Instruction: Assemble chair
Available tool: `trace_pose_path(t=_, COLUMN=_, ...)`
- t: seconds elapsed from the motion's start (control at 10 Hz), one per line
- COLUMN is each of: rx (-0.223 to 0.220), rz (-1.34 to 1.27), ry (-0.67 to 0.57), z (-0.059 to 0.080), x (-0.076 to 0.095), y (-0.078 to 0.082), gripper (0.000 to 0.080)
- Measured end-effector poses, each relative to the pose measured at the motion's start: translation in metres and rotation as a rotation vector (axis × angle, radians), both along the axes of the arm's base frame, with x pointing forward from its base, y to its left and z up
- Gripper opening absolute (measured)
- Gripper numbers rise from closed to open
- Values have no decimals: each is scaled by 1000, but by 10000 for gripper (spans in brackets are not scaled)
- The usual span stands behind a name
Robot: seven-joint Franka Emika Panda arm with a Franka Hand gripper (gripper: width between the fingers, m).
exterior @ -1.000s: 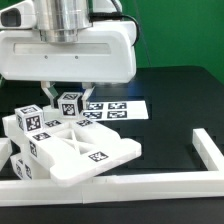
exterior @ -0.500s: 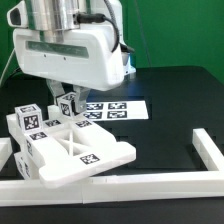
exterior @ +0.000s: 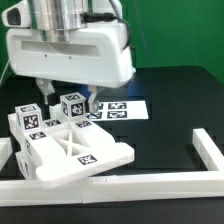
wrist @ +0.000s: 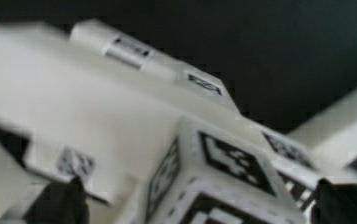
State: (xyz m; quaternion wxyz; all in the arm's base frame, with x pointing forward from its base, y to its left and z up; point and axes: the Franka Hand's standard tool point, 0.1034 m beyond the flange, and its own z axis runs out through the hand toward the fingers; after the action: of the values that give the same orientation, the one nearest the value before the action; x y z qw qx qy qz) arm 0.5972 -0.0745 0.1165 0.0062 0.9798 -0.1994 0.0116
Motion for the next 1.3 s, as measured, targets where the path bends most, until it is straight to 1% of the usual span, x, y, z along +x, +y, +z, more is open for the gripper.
trace_pose_path(t=0.1, rx=-1, rz=142, ry=2, z=1, x=0, y=2, gripper=640)
trace_pose_path(t=0.2, rx=-2, rz=225, ry=3, z=1, x=0, y=3, gripper=648)
trace_pose_path(t=0.4, rx=-5, rz=316, ry=5, z=0, x=0, y=2, gripper=649)
trace_pose_path(t=0.5, rx=-24, rz=461, ry=10, z=0, x=1, y=2, gripper=649)
trace_pose_path(t=0.6, rx=-30, rz=498, ry=11, z=0, x=1, y=5, gripper=649)
trace_pose_path(t=0.7, rx=-27, rz=468, ry=11, z=0, x=1, y=4, gripper=649)
trace_pose_path(t=0.8, rx=-27, rz=453, ry=11, z=-1, x=1, y=4, gripper=535)
trace_pose_path(t=0.9, rx=-26, rz=427, ry=10, z=-1, x=1, y=4, gripper=535)
trace_pose_path(t=1.0, rx=-25, rz=363, ry=10, z=-1, x=1, y=4, gripper=359)
trace_pose_path(t=1.1, rx=-24, rz=314, ry=8, z=-1, x=1, y=4, gripper=282)
trace_pose_path(t=1.3, rx=-19, rz=158, ry=4, z=-2, x=1, y=4, gripper=282)
